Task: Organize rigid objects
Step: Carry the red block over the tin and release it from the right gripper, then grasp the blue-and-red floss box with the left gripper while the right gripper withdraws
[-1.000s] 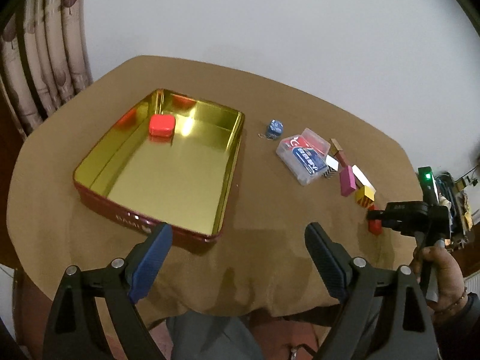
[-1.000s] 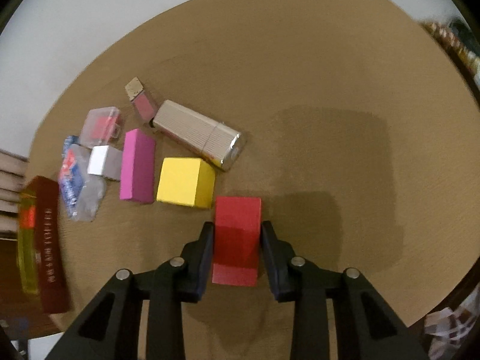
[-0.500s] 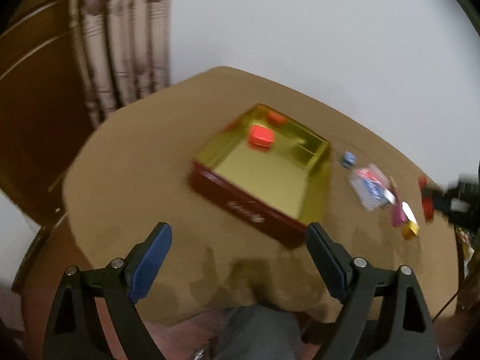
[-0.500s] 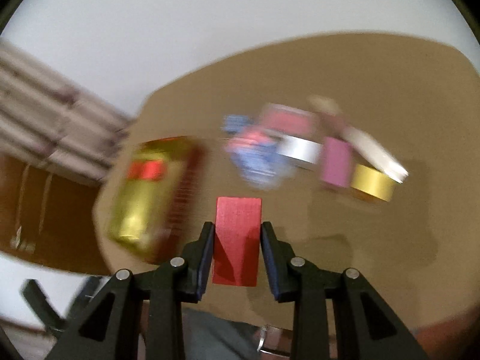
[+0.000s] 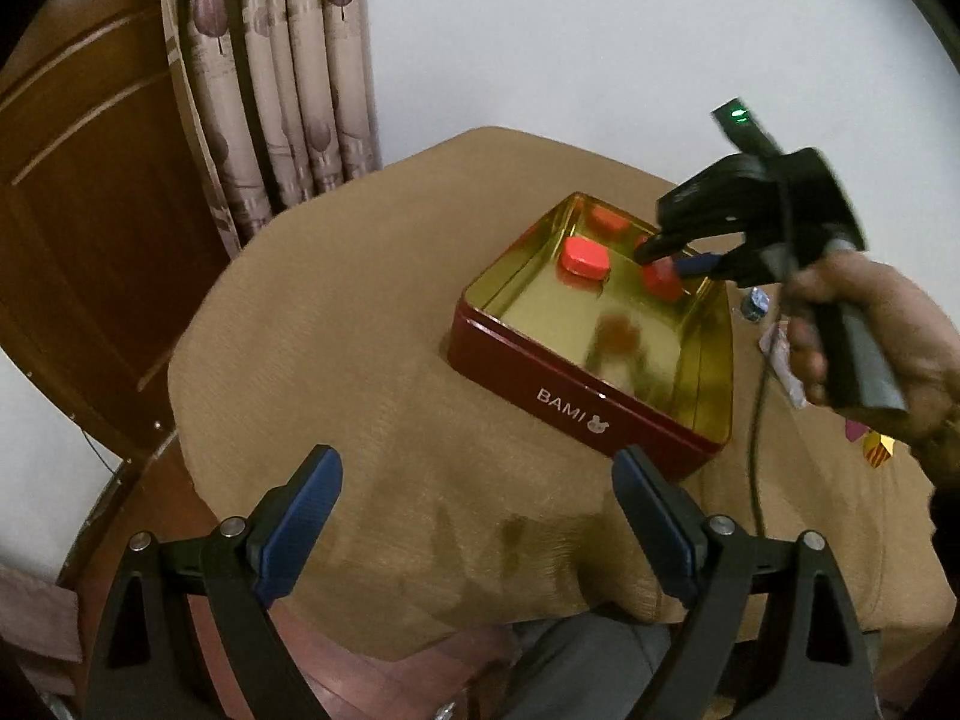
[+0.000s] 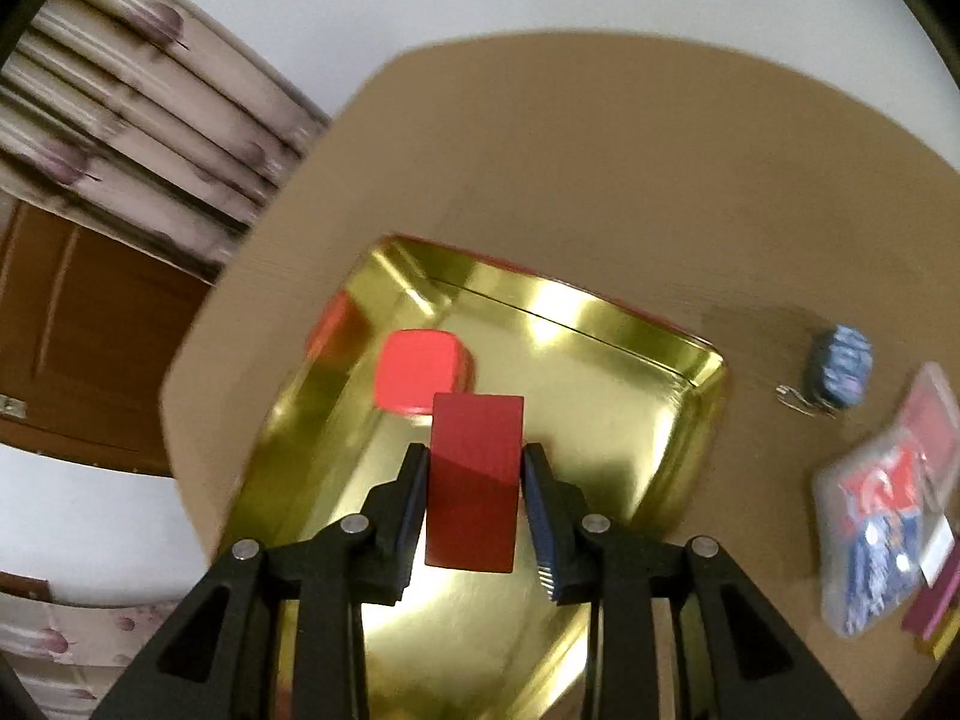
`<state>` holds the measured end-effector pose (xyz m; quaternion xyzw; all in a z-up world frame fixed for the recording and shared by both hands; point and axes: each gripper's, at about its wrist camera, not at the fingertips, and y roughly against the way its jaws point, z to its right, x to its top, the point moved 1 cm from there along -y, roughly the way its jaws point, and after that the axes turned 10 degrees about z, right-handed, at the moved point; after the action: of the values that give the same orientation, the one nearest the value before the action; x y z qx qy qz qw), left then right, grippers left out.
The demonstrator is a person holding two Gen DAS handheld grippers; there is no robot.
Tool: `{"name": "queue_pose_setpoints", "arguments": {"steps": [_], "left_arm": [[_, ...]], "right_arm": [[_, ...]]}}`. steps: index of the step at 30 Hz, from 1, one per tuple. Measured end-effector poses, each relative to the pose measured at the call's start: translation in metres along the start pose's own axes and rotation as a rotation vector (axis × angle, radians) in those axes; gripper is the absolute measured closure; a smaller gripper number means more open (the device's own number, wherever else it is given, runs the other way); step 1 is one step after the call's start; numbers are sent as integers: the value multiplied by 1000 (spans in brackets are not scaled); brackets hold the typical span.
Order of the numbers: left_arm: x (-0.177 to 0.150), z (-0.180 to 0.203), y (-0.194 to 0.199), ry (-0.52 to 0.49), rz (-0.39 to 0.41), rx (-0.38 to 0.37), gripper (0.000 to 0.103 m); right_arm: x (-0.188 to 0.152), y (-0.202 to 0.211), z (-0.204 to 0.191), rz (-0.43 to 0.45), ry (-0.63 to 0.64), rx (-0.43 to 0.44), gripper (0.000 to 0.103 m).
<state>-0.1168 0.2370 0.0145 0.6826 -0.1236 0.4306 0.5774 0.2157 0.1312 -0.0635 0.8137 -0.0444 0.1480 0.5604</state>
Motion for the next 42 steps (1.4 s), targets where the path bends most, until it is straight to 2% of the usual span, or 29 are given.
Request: {"name": "queue_pose_setpoints", "arguments": {"steps": [5,8,11,13,15,18,20,23,24,25,27,31,34,37,42], "left_arm": [[-6,1,-14,-9,-40,5,14],[-8,2,-19,-13,-53,10,14],[-10,3,-20,-22,-63,13,14],[-9,7,-18,-29,-56,0,14],[-6,14,-13,-49,-34,-22,14],[0,30,-3,-77,-9,-89,14],[4,42,3,-84,-4,-159,14],[13,74,5,-91,-32,-278,14],[17,88,5,-93,-45,-313,14],[20,102,3,-93,-61,-342,14],[29,131,-6,-80,-95,-406,14],[47,191,-40,-36,-155,-434,14],[50,230,-74,-19,-231,-414,14],[50,260,-115,-25,-314,-331,14],[54,285,-152,-50,-336,-237,14]], "right_arm": [[2,-22,7,-23,5,-16,70],[0,-22,9,-18,-7,-6,69],[-5,-6,4,59,34,-18,64],[-8,15,3,138,50,36,64],[-21,53,12,249,45,102,64],[-54,111,47,406,14,86,64],[-85,149,81,495,27,9,63],[-134,197,143,604,49,-238,60],[-152,211,166,631,63,-333,54],[-168,220,189,644,71,-419,47],[-194,226,231,623,55,-534,46],[-223,225,288,593,-5,-581,46],[-231,222,305,607,-1,-591,46],[-235,217,304,624,31,-570,46],[-240,228,309,658,54,-475,46]]}}
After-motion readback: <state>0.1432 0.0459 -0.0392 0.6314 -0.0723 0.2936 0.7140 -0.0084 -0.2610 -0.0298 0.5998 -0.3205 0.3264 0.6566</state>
